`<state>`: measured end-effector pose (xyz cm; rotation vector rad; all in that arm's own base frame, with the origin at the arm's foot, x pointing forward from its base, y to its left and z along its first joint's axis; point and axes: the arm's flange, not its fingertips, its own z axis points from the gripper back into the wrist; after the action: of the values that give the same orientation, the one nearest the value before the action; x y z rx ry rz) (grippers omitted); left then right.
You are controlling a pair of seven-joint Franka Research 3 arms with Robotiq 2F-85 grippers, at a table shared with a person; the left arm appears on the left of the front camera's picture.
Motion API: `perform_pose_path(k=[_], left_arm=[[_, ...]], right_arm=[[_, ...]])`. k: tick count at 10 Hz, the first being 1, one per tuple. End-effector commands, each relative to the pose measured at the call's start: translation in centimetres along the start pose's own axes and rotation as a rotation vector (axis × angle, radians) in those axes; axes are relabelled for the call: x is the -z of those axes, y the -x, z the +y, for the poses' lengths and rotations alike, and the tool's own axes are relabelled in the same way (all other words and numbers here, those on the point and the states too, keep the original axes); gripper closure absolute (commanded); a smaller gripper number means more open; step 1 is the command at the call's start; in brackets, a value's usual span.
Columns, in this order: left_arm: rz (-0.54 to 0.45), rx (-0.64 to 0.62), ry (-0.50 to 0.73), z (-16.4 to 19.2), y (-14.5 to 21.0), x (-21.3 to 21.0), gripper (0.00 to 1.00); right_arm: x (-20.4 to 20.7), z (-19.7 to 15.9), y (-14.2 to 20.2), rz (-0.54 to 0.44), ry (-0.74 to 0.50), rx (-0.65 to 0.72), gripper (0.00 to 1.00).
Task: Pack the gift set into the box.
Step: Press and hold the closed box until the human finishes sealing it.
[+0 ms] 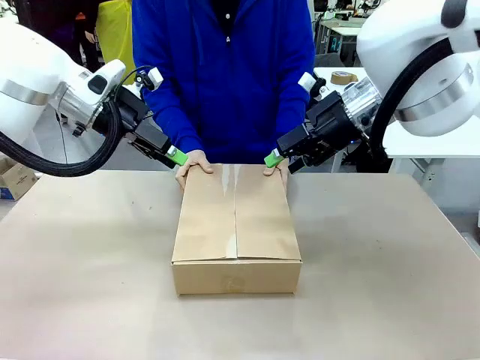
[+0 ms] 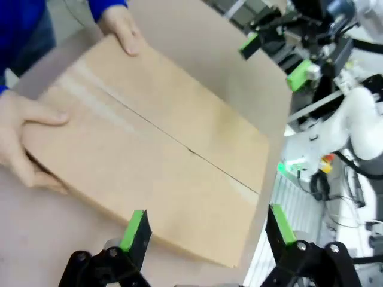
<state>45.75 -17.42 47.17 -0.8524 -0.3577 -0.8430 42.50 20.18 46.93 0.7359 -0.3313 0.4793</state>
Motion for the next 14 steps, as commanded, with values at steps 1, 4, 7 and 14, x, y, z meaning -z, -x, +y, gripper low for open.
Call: perform_pose_path(k=[1,4,7,14], left_arm=[[0.064,-0.146,0.063,-0.2,0.2,-1.1,0.0],[-0.409,0.413,0.026,2.0,0.5,2.9,0.0],[-0.445,0.682,0.38,3.2,3.6,2.3,0.0],[-0.384,0.81,0.062,4.7,6.4,4.6,0.0]], right_arm=[[-2.6,2.1,0.3,-0.031,-0.001,0.164,0.0],[3.4,-0.8,0.0,-0.105,-0.277,-0.455,0.0],[2.2,-3.3,4.6,-0.192,-0.584,-0.875,0.0],[4.4,-5.2,3.6,-0.383,-0.277,-1.068,0.0]])
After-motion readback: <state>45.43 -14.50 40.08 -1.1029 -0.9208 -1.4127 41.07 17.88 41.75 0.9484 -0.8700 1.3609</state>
